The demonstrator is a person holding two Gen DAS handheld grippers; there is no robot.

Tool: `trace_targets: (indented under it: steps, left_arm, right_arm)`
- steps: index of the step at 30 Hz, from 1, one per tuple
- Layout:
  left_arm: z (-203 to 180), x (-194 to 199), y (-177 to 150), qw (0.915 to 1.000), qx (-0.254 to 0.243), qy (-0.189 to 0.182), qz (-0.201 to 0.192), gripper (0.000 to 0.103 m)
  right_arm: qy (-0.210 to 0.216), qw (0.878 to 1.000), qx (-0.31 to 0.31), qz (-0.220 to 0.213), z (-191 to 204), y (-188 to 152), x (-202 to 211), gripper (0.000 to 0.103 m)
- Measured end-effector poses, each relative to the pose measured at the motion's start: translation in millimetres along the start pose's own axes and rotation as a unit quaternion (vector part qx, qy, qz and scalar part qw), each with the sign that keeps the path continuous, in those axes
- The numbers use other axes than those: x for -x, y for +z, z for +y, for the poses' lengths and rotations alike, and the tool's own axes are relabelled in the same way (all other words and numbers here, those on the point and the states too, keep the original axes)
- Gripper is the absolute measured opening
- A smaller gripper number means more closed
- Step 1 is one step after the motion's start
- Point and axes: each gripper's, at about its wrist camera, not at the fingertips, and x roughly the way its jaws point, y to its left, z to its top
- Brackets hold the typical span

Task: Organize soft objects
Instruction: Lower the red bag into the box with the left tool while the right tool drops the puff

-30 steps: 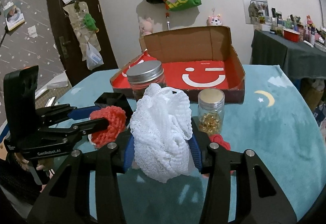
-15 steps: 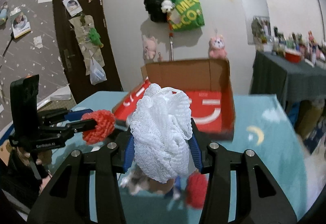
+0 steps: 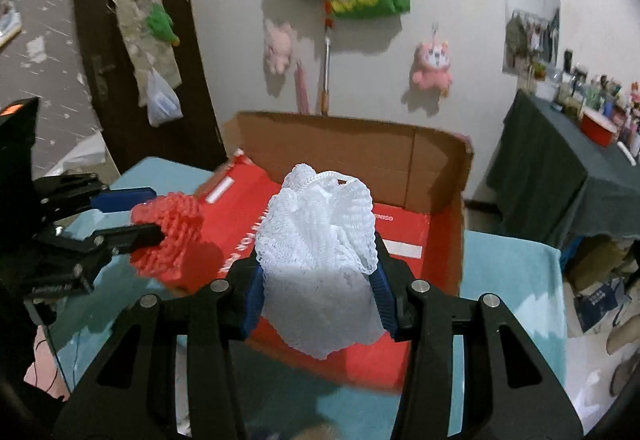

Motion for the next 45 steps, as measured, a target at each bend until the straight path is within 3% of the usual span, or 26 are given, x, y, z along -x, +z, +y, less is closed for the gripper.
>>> trace_targets:
  steps: [8,18,37,45]
  left_arm:
    - [13.6,-92.7,23.8,0.9985,-0.017,0.006,0.053,0.040]
    - [28.7,-158.6,24.4,0.9938,-0.025,0.025,0.105,0.040]
    - [36.5,-162.7,29.2,0.9952,0.006,0.020,0.095,0.046]
    - [40.6,-150.0,28.3,0.9953,0.025,0.017,0.092,0.057]
  right_arm:
    - [-0.022,0.996,-0.025,0.085,-35.7,37.9,-110.4,0.044]
    - [-0.017,0.983,-0.090,0.162,-67.4,35.8,-191.2,0.044]
    - [-0.012,0.978,-0.116,0.170,-73.0,37.3,-190.9,0.053]
    - [-0.023,0.978,-0.124,0.166,-77.5,36.6,-182.4,0.061]
